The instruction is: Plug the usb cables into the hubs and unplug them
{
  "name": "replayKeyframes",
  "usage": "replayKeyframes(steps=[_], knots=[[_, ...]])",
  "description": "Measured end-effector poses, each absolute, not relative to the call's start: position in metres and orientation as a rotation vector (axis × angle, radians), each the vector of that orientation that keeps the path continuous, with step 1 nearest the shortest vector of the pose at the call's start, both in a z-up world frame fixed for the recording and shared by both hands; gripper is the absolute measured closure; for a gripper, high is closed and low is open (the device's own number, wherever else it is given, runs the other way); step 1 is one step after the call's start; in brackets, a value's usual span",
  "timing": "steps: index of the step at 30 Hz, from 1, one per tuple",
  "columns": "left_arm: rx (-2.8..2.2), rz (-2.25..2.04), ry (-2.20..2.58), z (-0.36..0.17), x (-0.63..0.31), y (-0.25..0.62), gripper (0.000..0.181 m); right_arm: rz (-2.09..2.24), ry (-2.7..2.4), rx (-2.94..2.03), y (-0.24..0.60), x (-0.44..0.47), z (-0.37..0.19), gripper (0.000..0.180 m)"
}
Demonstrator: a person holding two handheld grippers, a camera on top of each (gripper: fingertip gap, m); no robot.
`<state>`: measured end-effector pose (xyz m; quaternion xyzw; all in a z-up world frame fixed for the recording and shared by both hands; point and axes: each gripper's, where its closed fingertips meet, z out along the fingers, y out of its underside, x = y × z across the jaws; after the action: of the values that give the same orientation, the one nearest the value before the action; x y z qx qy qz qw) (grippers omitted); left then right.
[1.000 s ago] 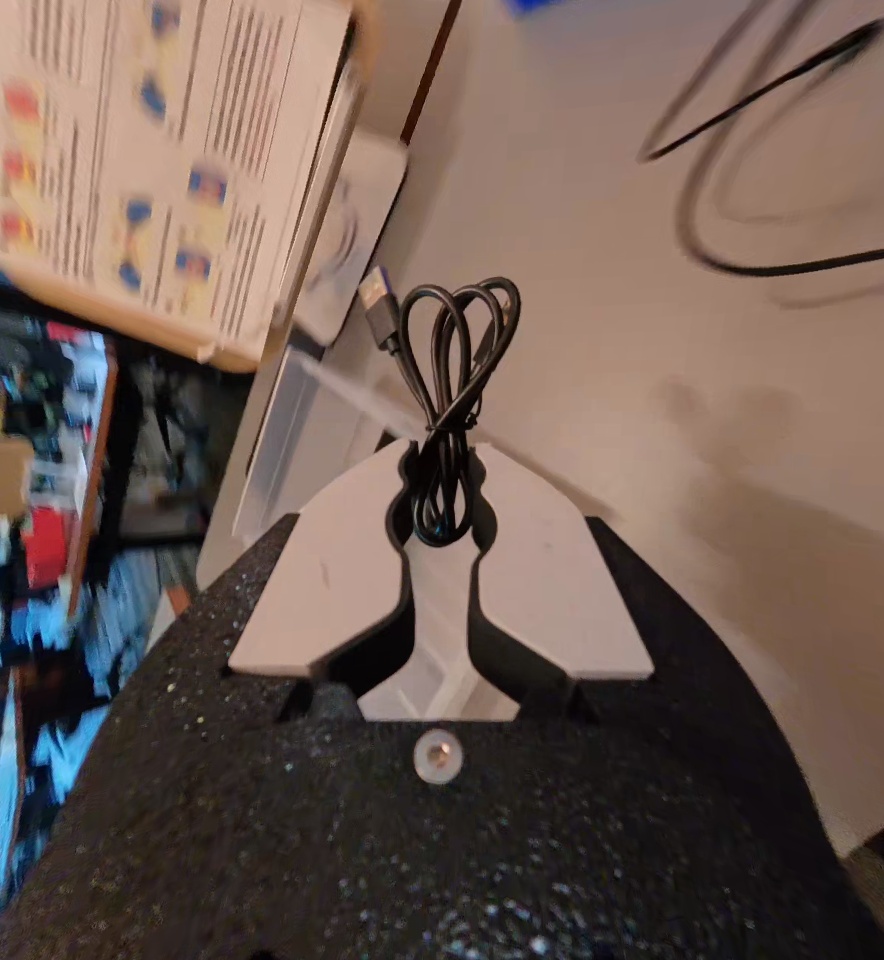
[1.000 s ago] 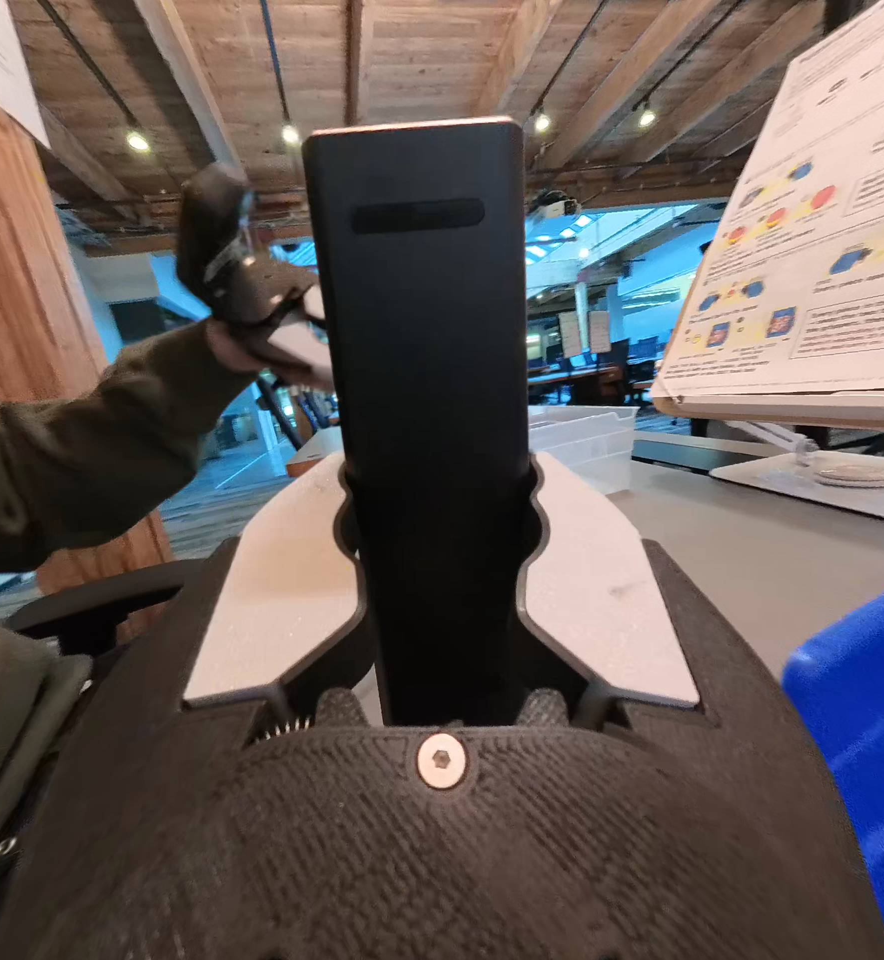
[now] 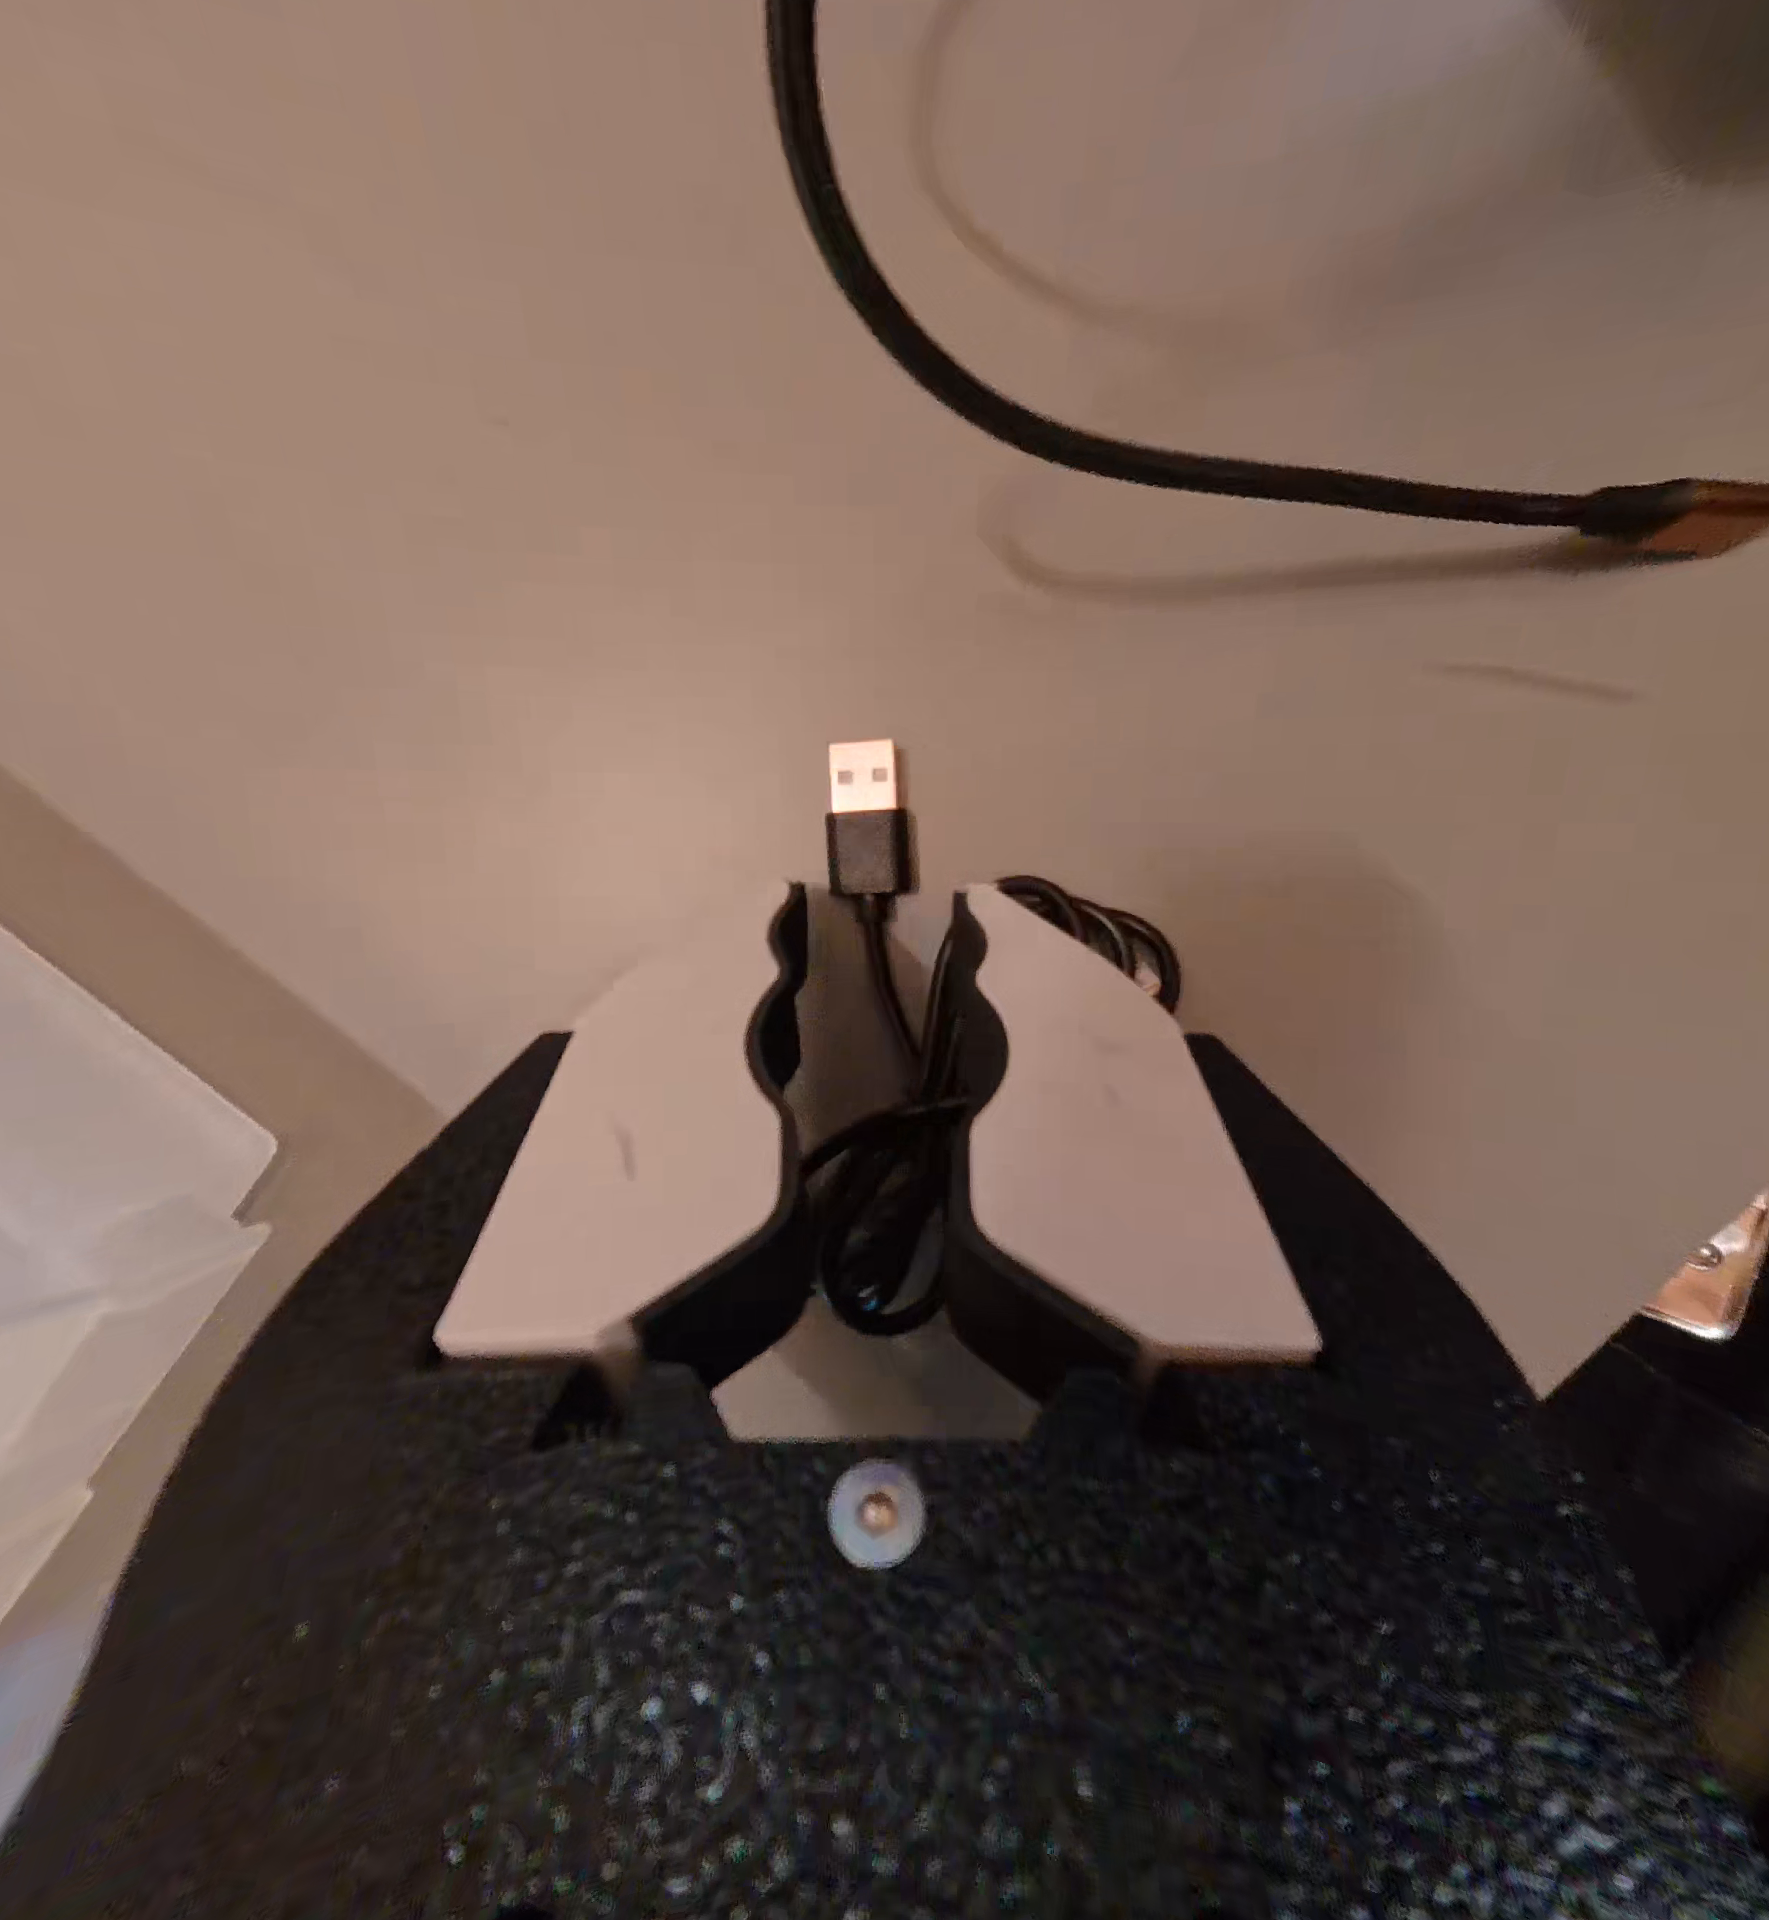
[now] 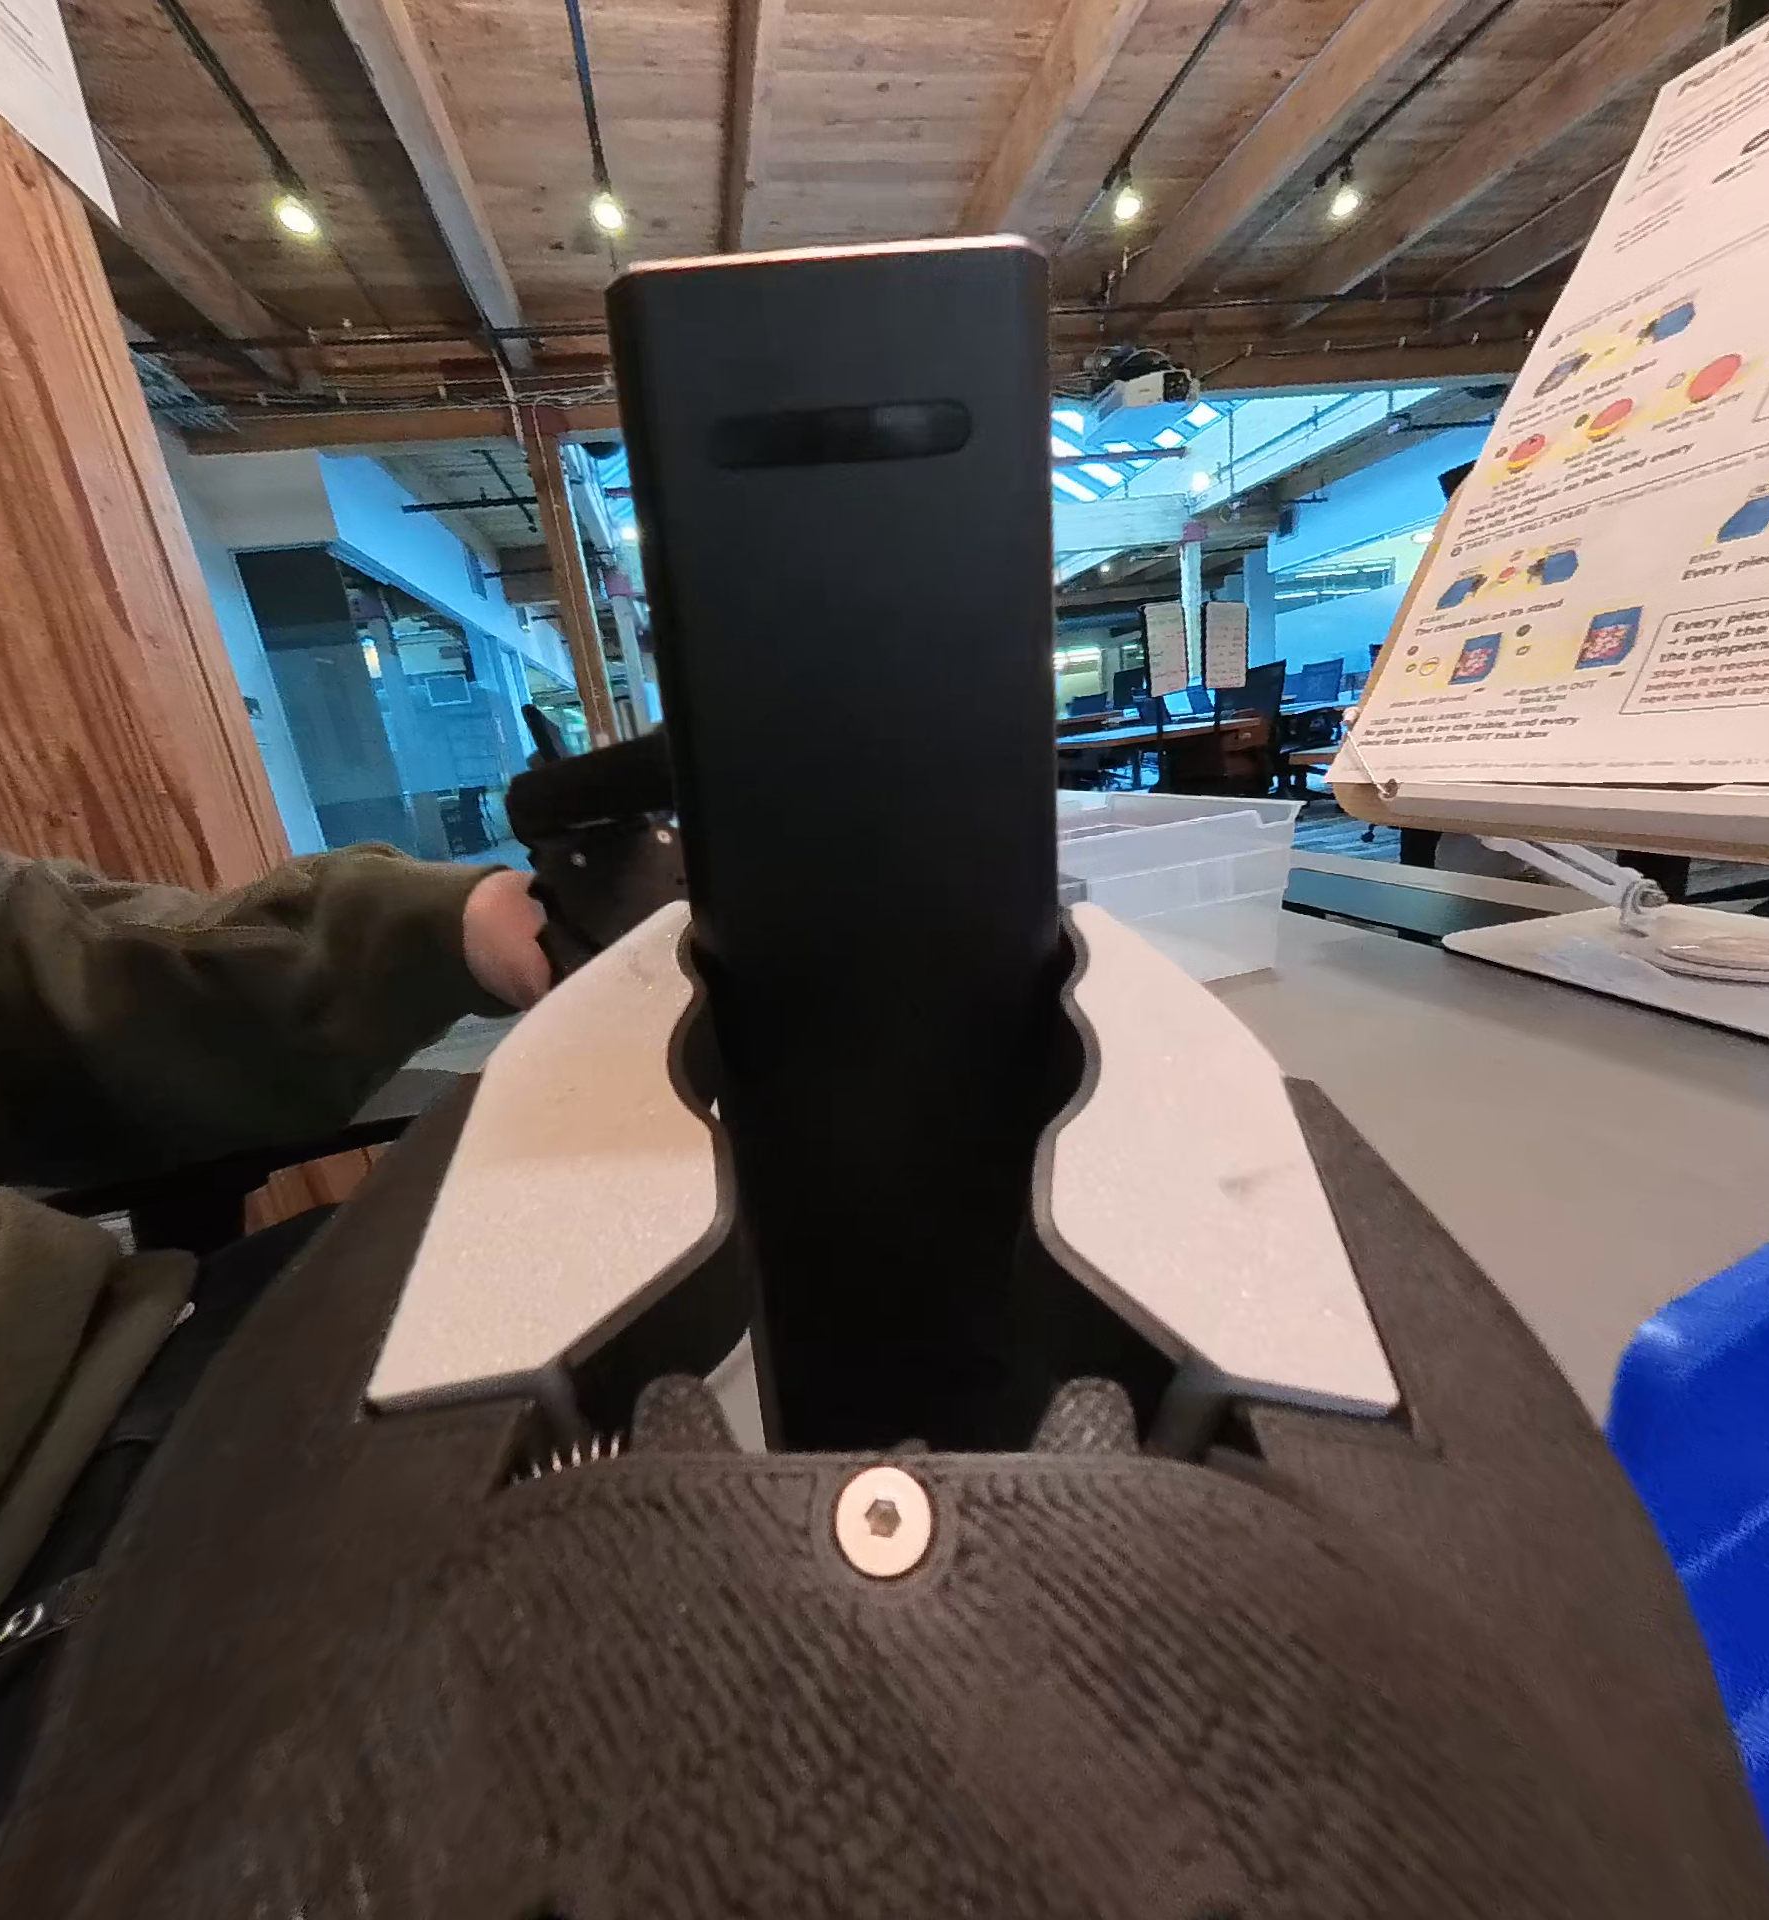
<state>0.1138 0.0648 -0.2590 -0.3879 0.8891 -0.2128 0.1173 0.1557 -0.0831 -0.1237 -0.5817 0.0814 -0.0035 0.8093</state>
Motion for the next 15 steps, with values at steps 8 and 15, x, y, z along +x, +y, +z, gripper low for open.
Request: replayKeyframes(steps=[8,15], knots=[[-1.249,-0.715,2.614,-0.2652,0.1119,0.0614,0.176,0.019,0.16,-1.259,-0.0784,0.153,-0.1254,0.118],[-1.0,-0.721,2.571,-0.2616,0.1133,0.0605,0.176,0.026,0.153,-1.248,-0.0797,0.1514,-0.1244,0.118]])
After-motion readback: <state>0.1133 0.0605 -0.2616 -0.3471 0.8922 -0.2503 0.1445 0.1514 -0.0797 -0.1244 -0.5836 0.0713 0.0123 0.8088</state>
